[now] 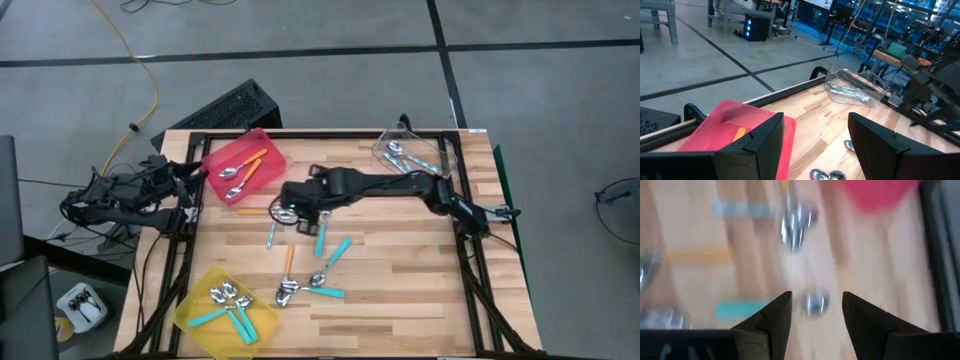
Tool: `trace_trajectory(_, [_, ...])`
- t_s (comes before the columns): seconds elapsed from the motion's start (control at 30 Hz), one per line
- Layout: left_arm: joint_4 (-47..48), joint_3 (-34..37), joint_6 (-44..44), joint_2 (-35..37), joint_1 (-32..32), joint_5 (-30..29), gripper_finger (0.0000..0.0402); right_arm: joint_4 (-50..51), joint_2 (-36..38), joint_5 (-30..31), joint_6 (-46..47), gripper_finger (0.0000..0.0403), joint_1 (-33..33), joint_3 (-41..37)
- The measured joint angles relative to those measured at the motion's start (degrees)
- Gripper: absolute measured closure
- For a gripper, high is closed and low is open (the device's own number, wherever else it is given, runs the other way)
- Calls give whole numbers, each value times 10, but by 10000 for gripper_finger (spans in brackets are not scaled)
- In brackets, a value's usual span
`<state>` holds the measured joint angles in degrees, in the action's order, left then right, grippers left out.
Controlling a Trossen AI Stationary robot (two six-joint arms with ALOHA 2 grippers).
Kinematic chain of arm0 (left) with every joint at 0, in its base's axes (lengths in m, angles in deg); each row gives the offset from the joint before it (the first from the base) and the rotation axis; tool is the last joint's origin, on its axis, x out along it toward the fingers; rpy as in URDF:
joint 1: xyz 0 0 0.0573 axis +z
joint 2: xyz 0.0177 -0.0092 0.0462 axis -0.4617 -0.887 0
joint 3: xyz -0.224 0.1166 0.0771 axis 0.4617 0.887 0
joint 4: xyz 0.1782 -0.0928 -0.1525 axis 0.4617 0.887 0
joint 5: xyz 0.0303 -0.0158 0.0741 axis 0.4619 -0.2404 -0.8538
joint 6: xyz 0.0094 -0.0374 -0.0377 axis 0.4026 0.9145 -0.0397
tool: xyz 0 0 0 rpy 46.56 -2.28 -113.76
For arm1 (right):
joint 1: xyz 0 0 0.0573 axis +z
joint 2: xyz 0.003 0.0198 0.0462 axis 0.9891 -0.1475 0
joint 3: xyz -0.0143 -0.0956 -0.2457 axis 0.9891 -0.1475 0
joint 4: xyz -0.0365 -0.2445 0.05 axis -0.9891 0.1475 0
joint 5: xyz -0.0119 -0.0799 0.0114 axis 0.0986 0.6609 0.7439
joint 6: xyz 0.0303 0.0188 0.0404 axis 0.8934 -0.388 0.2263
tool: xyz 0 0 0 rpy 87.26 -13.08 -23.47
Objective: Sort silverware by color (type)
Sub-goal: Put the light blue spoon into the yellow bin
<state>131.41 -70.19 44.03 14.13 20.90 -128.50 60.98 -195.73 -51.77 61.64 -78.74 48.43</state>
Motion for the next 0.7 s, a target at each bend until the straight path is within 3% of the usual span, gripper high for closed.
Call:
trace_trajectory(0.1, [0, 0, 0, 0, 0, 0, 196, 126, 24, 5, 47, 205, 8, -1])
trace_trajectory(0.3, [0, 0, 0, 0, 0, 0, 196, 123, 149, 36, 77, 205, 41, -146])
trace_trajectory(0.37, [0, 0, 0, 0, 0, 0, 196, 109, 214, 61, 113, 205, 51, -229])
trace_trajectory(0.6, [1, 0, 0, 0, 0, 1, 196, -134, 433, 58, 209, 205, 51, -552])
trace_trajectory(0.7, [0, 0, 1, 0, 0, 0, 196, -290, 487, 56, 224, 205, 55, -673])
